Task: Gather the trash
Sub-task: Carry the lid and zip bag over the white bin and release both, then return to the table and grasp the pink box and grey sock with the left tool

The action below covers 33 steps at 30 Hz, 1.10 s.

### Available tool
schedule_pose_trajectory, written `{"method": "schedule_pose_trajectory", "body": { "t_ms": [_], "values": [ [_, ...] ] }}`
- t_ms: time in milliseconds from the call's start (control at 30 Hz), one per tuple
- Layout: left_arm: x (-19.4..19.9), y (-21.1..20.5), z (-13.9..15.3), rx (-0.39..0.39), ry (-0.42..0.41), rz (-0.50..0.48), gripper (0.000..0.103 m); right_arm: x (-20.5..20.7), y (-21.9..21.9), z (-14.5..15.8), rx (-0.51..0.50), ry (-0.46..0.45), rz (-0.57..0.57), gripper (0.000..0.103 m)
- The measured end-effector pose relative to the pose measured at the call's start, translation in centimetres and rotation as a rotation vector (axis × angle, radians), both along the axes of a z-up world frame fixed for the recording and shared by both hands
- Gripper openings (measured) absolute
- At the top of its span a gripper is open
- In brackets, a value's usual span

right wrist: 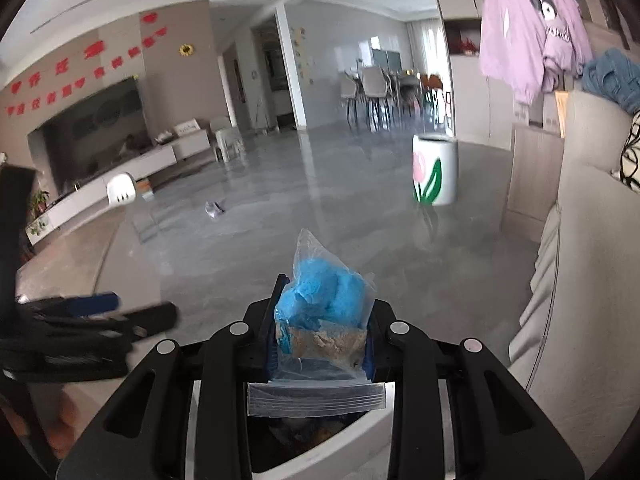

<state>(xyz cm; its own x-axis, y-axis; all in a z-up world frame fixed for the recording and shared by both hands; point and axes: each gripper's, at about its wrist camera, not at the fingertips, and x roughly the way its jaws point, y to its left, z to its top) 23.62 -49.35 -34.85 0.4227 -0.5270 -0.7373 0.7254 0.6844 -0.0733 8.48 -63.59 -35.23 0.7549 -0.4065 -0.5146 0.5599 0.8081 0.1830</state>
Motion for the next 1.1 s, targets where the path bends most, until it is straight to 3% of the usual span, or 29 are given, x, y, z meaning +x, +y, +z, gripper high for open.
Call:
{"method": "schedule_pose_trajectory", "body": {
  "t_ms": [167, 300, 367, 400, 433, 633, 833, 933, 1100],
  "values": [
    [-1.1, 1.9, 2.3, -0.003, -0.132, 0.029, 0.098, 2.3, 1.4, -1.4, 0.018, 0.046, 0.062, 0.032],
    [-1.4, 3.6, 3.6, -0.023, -0.169, 0.065, 0.098, 4.0, 2.2, -1.7, -0.019, 0.076, 0.106, 0.033],
    [-1.5, 4.3, 4.0, -0.017, -0.182, 0.069, 0.098, 4.5, 2.2, -2.4, -0.02, 0.1, 0.128, 0.063],
    [-1.6, 4.6, 4.1, -0.007, -0.198, 0.075, 0.098, 4.3, 2.4, -2.6, -0.038, 0.099, 0.111, 0.087],
    [-1.6, 5.0, 4.2, 0.003, -0.214, 0.084, 0.098, 4.2, 2.4, -2.6, -0.052, 0.094, 0.102, 0.093],
    [-1.6, 8.1, 5.3, 0.041, -0.244, 0.157, 0.098, 4.2, 3.4, -1.9, -0.102, 0.076, 0.125, 0.098],
    [-1.5, 14.6, 6.9, 0.096, -0.272, 0.276, 0.098, 4.4, 4.8, -1.5, -0.124, 0.052, 0.201, 0.098],
    [-1.5, 19.5, 8.8, 0.106, -0.297, 0.342, 0.098, 4.0, 7.6, -0.4, -0.18, 0.029, 0.265, 0.098],
    [-0.1, 29.9, 10.9, 0.087, -0.294, 0.481, 0.098, 4.6, 16.0, 3.2, -0.291, -0.017, 0.473, 0.098]
  ]
}}
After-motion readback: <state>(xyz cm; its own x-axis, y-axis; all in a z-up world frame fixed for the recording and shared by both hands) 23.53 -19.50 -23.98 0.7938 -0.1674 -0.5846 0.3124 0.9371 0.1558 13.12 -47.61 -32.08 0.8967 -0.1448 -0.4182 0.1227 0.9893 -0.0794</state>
